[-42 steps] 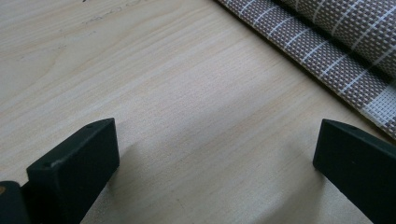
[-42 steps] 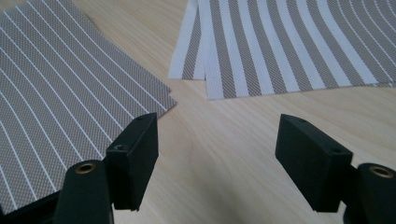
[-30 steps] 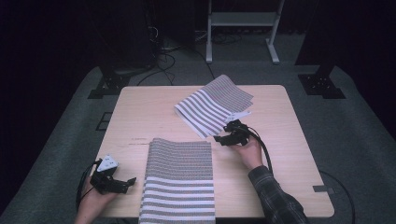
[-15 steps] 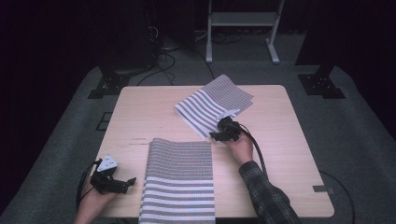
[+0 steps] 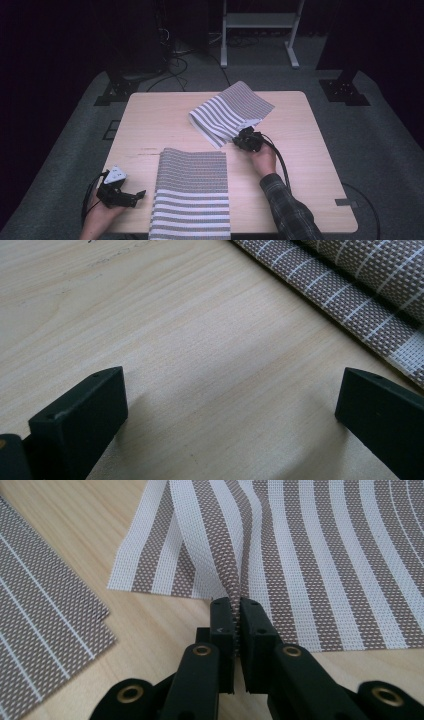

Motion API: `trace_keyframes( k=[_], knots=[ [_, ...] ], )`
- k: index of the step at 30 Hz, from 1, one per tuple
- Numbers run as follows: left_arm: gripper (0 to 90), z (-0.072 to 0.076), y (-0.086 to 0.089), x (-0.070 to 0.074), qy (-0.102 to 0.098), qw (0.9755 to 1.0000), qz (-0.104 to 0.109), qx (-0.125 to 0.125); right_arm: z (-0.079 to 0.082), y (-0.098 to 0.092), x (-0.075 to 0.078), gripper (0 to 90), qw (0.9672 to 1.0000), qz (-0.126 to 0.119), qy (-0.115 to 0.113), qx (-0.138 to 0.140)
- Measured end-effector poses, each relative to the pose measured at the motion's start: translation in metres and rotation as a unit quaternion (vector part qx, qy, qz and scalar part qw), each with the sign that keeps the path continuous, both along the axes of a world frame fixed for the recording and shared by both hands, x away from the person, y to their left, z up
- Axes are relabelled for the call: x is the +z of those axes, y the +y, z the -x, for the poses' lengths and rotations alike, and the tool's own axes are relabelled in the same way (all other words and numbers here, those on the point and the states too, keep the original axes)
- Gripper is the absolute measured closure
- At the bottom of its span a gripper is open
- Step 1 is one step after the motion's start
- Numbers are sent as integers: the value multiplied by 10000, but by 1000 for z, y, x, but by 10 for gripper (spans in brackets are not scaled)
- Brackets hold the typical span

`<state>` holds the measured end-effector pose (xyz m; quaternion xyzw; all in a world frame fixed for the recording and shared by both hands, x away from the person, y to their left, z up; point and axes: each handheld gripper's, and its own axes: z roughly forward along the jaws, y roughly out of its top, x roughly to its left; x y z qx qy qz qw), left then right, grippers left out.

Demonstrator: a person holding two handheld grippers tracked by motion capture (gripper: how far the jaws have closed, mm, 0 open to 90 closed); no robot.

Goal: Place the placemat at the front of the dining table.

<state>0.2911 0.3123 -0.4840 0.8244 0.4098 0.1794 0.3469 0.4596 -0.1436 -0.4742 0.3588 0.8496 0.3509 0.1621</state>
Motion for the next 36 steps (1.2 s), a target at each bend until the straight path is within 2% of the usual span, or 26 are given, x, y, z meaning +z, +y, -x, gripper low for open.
trace_keyframes(
  k=[5,10,14,23,29,36],
  knots=[
    [0,0,0,0,0,10000,0,0,5,-10,3,871,9999,19,157,36],
    [0,0,0,0,-1,10000,-10,-2,11,-20,12,875,10000,53,64,5],
    [0,-1,0,0,-2,10000,-7,2,11,-17,29,878,9999,1,-86,75],
    [0,-1,0,0,-4,10000,-8,1,7,15,65,880,9986,-101,-368,364],
    [0,-1,0,0,-4,10000,-7,-6,4,42,78,882,9971,-121,-454,592],
    [0,-1,0,0,3,10000,-14,-6,-3,83,96,882,9941,-96,-523,944]
  ],
)
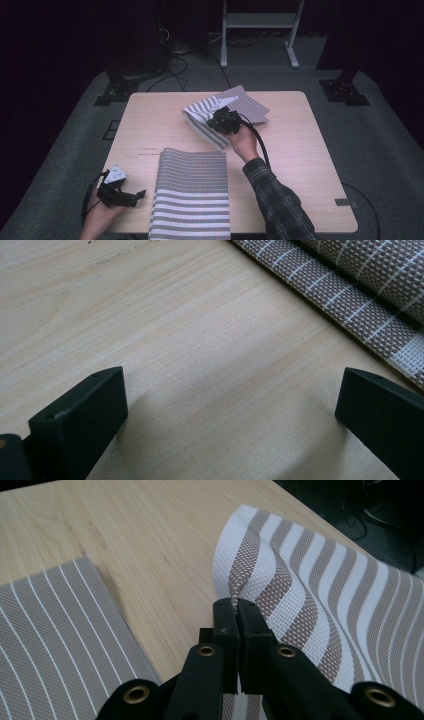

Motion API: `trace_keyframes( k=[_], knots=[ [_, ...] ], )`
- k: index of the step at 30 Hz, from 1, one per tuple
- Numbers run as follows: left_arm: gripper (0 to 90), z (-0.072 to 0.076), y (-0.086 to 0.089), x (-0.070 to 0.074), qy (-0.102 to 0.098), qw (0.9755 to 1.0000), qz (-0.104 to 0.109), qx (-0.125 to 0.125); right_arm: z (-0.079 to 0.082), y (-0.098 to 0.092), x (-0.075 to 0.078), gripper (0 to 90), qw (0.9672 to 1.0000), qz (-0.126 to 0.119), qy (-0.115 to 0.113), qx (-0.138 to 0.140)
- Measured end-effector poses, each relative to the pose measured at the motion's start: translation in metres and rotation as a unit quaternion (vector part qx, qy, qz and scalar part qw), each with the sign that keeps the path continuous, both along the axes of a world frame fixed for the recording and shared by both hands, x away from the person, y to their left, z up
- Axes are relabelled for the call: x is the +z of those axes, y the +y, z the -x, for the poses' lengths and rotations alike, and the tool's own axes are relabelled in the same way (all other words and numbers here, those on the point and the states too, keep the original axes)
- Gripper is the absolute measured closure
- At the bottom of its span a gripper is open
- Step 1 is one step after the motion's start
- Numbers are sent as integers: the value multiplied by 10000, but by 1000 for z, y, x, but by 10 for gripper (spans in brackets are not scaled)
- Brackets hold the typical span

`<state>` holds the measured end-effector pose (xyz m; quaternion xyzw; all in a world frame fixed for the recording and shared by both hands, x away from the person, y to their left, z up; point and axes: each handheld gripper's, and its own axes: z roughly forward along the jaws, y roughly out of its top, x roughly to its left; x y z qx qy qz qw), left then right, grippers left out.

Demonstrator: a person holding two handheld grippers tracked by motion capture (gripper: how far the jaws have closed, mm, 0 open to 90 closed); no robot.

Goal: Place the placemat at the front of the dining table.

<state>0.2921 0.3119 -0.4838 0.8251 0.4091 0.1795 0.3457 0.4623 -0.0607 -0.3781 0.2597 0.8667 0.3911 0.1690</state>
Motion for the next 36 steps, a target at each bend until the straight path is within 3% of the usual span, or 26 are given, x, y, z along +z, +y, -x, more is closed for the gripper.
trace_keyframes(
  k=[7,12,17,20,23,25,31,36],
  knots=[
    [0,-1,-1,0,-5,10000,16,4,-4,40,11,882,9993,-52,-74,350],
    [0,-1,-1,0,2,10000,8,0,-2,69,11,882,9981,-48,15,621],
    [0,-1,-1,0,1,10000,12,4,7,103,9,880,9944,-48,106,1053],
    [0,-1,-1,0,1,10000,12,2,12,113,4,854,9920,-49,182,1251],
    [0,-1,-1,0,2,10000,6,-2,14,112,4,674,9917,-235,196,1249],
    [0,-1,-1,0,2,10000,7,-1,14,108,5,610,9923,-262,168,1197],
    [0,-1,-1,0,2,10000,9,6,12,79,9,552,9946,-382,166,953],
    [0,-1,-1,0,-5,10000,7,4,9,49,1,541,9962,-435,244,713]
  ],
)
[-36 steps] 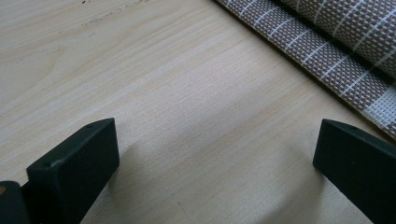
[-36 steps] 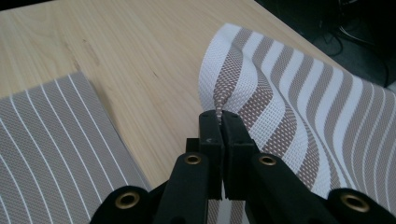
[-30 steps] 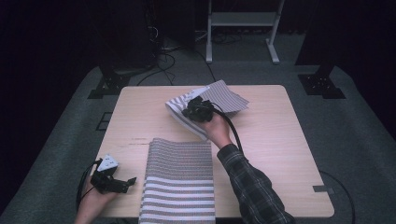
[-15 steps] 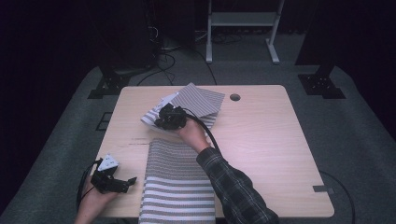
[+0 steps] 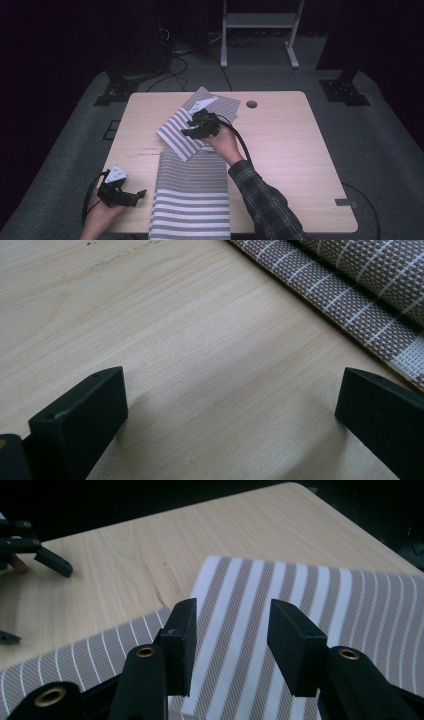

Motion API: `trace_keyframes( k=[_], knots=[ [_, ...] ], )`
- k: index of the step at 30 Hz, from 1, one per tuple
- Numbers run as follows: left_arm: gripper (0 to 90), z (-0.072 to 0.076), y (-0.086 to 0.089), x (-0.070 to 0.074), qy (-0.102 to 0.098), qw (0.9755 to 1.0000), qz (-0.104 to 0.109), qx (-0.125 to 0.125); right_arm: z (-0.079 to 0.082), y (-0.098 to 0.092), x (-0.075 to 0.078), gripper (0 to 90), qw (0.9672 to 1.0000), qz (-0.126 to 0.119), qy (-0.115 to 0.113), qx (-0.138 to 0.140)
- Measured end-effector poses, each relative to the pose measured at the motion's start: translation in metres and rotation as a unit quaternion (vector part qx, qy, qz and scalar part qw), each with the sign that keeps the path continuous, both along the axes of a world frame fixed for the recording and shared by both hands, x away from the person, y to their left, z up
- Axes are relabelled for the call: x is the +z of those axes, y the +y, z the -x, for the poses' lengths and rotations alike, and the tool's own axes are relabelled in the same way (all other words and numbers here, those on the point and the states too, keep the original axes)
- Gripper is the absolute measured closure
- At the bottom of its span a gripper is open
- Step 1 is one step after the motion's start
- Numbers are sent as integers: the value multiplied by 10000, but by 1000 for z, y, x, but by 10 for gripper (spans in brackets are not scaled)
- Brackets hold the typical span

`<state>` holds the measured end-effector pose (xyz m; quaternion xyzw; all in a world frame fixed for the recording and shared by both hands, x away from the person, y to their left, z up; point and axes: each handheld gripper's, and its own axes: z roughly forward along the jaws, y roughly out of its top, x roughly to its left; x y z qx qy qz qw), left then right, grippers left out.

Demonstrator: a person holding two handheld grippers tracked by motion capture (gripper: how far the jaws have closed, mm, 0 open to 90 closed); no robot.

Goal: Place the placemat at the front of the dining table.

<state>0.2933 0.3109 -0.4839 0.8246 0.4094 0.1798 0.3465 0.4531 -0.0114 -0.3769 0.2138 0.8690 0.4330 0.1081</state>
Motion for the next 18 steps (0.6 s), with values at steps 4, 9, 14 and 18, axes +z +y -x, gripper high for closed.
trace_keyframes(
  k=[4,9,14,18],
  knots=[
    [0,0,0,0,1,10000,2,3,-3,-24,-15,540,9997,67,100,-231],
    [0,0,0,0,2,10000,-2,4,-8,-53,-42,495,9976,315,318,-529],
    [0,0,0,0,1,10000,1,6,-13,-69,-69,452,9944,483,503,-793],
    [0,0,0,0,2,10000,-1,7,-15,-67,-81,414,9936,588,607,-747]
  ],
)
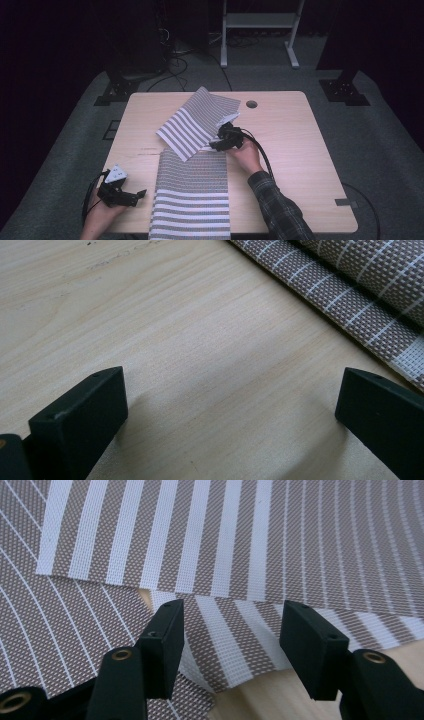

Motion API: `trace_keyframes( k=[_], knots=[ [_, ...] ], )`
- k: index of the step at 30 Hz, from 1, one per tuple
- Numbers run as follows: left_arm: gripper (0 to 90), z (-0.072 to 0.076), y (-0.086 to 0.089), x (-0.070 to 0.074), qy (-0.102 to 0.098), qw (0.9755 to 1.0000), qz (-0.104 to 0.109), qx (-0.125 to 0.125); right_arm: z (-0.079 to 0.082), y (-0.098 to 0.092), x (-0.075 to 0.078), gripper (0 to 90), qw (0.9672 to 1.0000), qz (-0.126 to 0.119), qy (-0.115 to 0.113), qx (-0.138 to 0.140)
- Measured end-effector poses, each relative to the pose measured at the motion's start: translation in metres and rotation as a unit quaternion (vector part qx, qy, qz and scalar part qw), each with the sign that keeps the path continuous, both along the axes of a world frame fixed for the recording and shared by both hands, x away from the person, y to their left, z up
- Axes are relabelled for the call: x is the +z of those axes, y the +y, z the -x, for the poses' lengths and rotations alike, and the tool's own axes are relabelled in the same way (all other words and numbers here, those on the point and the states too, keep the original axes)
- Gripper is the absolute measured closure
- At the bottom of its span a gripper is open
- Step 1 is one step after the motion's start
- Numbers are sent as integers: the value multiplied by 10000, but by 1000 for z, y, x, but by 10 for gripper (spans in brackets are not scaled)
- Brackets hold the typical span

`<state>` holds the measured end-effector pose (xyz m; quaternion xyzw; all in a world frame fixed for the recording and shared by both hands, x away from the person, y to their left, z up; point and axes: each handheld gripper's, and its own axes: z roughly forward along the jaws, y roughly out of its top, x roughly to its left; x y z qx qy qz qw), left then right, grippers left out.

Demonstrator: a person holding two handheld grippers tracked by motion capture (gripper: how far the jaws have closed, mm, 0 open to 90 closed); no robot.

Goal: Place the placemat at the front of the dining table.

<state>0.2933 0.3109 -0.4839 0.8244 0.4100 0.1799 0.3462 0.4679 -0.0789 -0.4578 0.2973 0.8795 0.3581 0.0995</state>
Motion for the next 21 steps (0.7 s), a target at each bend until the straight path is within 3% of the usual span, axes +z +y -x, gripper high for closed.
trace_keyframes(
  k=[5,8,11,17,19,21],
  knots=[
    [0,0,0,0,0,10000,-1,-1,3,10,-7,409,9996,247,-57,85],
    [0,0,0,0,-2,10000,2,-1,1,8,-10,430,9999,166,10,45],
    [0,0,0,0,-3,10000,1,-1,4,4,-15,531,10000,-50,-62,-11],
    [0,0,0,0,-3,10000,0,2,3,-2,-14,731,9998,7,-149,-92],
    [0,0,0,0,-2,10000,1,3,2,-4,-13,835,9998,72,-178,-107],
    [0,0,0,0,-2,10000,2,4,2,-6,-13,862,9997,118,-165,-154]
  ],
)
